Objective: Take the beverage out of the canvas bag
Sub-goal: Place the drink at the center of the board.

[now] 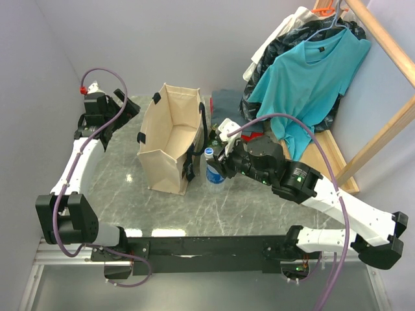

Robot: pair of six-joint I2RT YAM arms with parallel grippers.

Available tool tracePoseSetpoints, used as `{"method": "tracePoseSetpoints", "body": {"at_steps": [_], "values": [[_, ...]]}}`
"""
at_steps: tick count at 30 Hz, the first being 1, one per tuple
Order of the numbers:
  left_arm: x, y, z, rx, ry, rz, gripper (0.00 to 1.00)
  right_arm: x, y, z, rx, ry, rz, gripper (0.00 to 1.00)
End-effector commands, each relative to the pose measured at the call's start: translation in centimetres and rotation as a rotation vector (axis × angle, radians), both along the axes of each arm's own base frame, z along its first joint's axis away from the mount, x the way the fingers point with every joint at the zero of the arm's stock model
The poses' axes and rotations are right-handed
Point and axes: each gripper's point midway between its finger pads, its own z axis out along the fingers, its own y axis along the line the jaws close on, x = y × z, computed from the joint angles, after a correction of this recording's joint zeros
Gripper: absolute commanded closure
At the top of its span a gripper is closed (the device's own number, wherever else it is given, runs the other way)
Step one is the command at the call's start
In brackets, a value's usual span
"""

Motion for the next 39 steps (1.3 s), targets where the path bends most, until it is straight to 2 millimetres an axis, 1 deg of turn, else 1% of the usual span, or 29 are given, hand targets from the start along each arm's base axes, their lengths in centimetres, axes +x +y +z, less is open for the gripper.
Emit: {"method": "tracePoseSetpoints", "body": {"at_steps": [1, 10, 15, 18, 20, 21, 22, 25, 26, 27, 39], "values": [[-0.1, -0.1, 1.4, 0.012, -0.045, -0.002, 0.04, 0.2, 0.1, 8.0, 0.268, -0.151, -0.02, 1.0], [-0.1, -0.4, 1.4, 0.001, -0.049, -0.01, 0.04, 1.9, 0.7, 4.8, 0.218, -0.144, -0.086, 1.0], [0.0, -0.3, 1.5, 0.003, -0.052, -0.009, 0.04, 2.2, 0.6, 3.7, 0.213, -0.138, -0.105, 1.0], [0.0, -0.5, 1.3, -0.003, -0.047, -0.016, 0.04, 2.3, 0.6, 3.0, 0.208, -0.135, -0.114, 1.0], [0.0, -0.6, 1.2, -0.007, -0.044, -0.02, 0.04, 2.4, 0.7, 2.2, 0.193, -0.128, -0.115, 1.0], [0.0, -0.6, 1.2, -0.008, -0.046, -0.021, 0.04, 2.6, 0.7, 2.1, 0.196, -0.129, -0.123, 1.0], [0.0, -0.7, 1.3, -0.01, -0.049, -0.023, 0.04, 2.7, 0.7, 1.4, 0.185, -0.121, -0.128, 1.0], [0.1, -0.9, 1.2, -0.015, -0.046, -0.031, 0.04, 2.9, 0.9, 0.5, 0.177, -0.109, -0.139, 1.0], [0.1, -0.8, 1.1, -0.015, -0.044, -0.03, 0.04, 2.9, 0.9, 0.4, 0.18, -0.108, -0.143, 1.0], [0.0, -0.9, 1.3, -0.015, -0.049, -0.033, 0.04, 3.1, 0.9, -0.2, 0.175, -0.105, -0.149, 1.0], [-0.2, -0.2, 1.4, -0.008, -0.045, 0.009, 0.04, 4.3, 1.1, -3.8, 0.123, -0.073, -0.213, 1.0]]}}
